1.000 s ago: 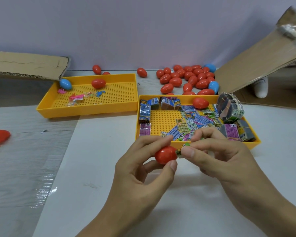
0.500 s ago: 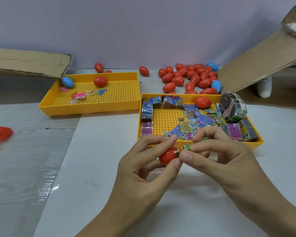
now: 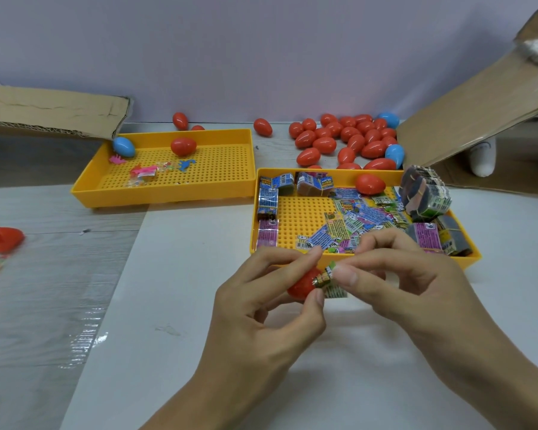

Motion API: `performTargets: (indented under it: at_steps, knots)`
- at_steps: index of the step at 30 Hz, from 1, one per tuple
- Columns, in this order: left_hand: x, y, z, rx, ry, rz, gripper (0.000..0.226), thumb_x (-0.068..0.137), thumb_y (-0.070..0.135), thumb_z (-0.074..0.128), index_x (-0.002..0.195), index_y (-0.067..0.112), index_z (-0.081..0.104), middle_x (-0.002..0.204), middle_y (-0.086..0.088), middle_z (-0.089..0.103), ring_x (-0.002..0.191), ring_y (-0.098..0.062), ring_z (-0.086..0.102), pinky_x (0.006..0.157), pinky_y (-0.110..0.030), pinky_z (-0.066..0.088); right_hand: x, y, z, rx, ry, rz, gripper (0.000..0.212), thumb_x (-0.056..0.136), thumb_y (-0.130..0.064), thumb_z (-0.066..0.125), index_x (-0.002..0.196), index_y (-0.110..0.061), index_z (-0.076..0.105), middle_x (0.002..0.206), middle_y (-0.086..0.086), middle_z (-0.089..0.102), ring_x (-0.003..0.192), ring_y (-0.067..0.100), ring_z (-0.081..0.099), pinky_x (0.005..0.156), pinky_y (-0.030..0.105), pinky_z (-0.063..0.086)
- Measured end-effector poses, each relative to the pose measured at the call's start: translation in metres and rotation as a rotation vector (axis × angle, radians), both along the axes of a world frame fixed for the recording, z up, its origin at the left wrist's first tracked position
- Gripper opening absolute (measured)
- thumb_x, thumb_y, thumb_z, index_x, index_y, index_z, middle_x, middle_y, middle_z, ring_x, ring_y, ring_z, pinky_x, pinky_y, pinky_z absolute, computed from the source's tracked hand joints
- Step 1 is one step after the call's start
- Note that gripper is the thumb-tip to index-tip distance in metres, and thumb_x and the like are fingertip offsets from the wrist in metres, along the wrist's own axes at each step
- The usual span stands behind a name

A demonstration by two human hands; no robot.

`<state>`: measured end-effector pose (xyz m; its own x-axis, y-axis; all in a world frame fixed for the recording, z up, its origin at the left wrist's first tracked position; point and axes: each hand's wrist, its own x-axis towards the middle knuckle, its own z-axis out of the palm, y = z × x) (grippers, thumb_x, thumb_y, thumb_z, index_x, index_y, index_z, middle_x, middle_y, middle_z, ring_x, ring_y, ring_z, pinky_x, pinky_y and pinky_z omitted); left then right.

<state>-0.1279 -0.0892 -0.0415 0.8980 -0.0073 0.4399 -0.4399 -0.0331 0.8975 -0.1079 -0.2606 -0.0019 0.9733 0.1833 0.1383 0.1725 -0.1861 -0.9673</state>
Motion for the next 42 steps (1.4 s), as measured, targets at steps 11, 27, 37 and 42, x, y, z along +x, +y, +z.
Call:
performTargets:
  at_steps: [11, 27, 37, 42]
  knots:
    - [-0.001, -0.002, 0.003, 0.002, -0.012, 0.025, 0.039, 0.085, 0.019, 0.065, 0.124, 0.026, 0.068, 0.111, 0.005, 0.056, 0.096, -0.024, 0.067, 0.083, -0.028, 0.06, -0.002, 0.001, 0.004, 0.082, 0.019, -0.028, 0.018, 0.069, -0.042, 0.076, 0.068, -0.024, 0.08, 0.08, -0.009, 0.065, 0.055, 0.008, 0.051, 0.044, 0.021, 0.039]
    - [-0.003, 0.001, 0.006, 0.119, -0.246, 0.125, 0.034, 0.081, 0.009, 0.07, 0.114, 0.013, 0.065, 0.113, -0.001, 0.059, 0.108, -0.027, 0.064, 0.08, -0.031, 0.06, -0.003, 0.0, 0.013, 0.043, 0.071, 0.073, 0.034, 0.058, -0.057, 0.073, 0.065, -0.025, 0.078, 0.088, -0.015, 0.061, 0.075, 0.001, 0.061, 0.063, 0.014, 0.05]
    - [-0.003, 0.0, 0.005, 0.06, -0.197, 0.115, 0.036, 0.08, 0.013, 0.073, 0.115, 0.013, 0.066, 0.114, -0.005, 0.059, 0.106, -0.03, 0.065, 0.08, -0.032, 0.06, -0.004, -0.003, 0.008, 0.019, -0.183, -0.038, 0.011, 0.068, -0.039, 0.077, 0.072, -0.029, 0.076, 0.103, -0.011, 0.059, 0.085, 0.01, 0.063, 0.061, 0.027, 0.054]
    - [-0.004, 0.0, 0.006, 0.041, -0.17, 0.081, 0.034, 0.082, 0.013, 0.072, 0.115, 0.014, 0.067, 0.114, -0.004, 0.059, 0.108, -0.029, 0.065, 0.08, -0.03, 0.06, -0.004, -0.002, 0.006, -0.026, -0.211, -0.061, 0.014, 0.072, -0.043, 0.071, 0.075, -0.03, 0.073, 0.107, -0.014, 0.056, 0.085, 0.014, 0.061, 0.06, 0.029, 0.053]
